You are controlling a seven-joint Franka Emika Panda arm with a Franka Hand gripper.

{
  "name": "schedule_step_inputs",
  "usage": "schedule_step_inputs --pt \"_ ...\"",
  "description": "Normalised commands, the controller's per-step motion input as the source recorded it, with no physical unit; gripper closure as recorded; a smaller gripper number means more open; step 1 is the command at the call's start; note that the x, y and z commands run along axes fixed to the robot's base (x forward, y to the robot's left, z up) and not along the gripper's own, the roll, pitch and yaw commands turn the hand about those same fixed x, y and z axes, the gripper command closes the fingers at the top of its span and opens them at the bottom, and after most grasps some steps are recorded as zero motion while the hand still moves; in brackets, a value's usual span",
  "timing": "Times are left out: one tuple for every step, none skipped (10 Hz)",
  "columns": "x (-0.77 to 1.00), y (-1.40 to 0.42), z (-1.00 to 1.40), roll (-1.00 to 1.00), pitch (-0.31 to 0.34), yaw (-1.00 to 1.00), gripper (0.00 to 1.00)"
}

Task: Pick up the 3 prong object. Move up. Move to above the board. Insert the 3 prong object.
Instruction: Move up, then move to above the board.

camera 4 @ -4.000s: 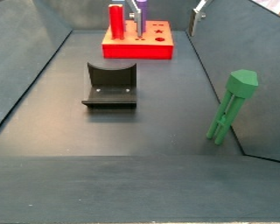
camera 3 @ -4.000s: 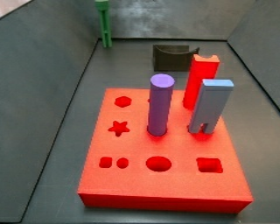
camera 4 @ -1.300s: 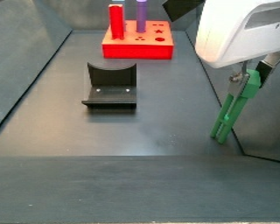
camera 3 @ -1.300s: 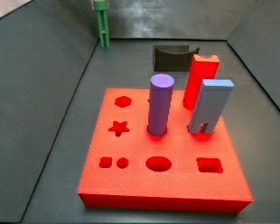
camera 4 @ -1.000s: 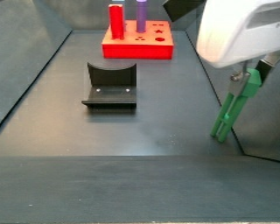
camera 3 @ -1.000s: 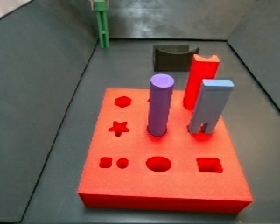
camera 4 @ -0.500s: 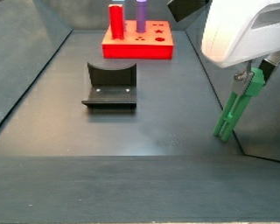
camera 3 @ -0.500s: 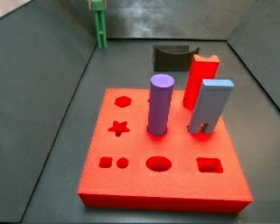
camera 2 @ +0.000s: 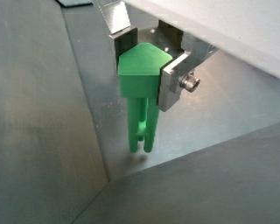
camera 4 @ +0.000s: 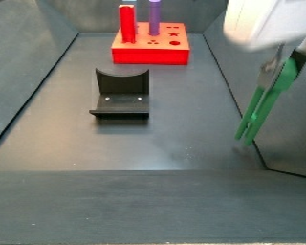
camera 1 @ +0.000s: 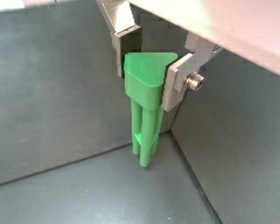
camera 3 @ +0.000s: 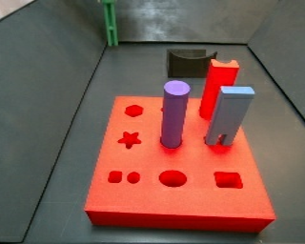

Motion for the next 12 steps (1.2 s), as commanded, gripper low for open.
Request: schedule_step_inputs --pt "-0.05 -0.01 0.36 0.00 0.056 0.00 1.00" --pt "-0.03 0.00 0.20 0.01 0.068 0.00 1.00" --pt "-0.10 0.37 -0.04 -0.09 0.025 0.07 1.00" --pt "-0.09 0.35 -0.05 -0.09 0.024 0.06 1.00" --pt "-0.04 0.24 -0.03 -0.09 0.014 0.02 1.00" --pt "0.33 -1.00 0.36 0.09 0.071 -1.00 1.00" --pt "0.33 -1.00 0.36 0.09 0.078 -1.00 1.00" --pt "0.33 -1.00 0.36 0.11 0.083 -1.00 1.00" --pt "0.33 -1.00 0.36 0.07 0.069 -1.00 1.00" --pt "0.33 -1.00 0.36 0.05 0.078 -1.00 1.00" --pt "0.33 -1.00 0.37 0.01 0.079 -0.77 1.00" --pt "0.33 -1.00 0.37 -0.05 0.072 -0.43 1.00"
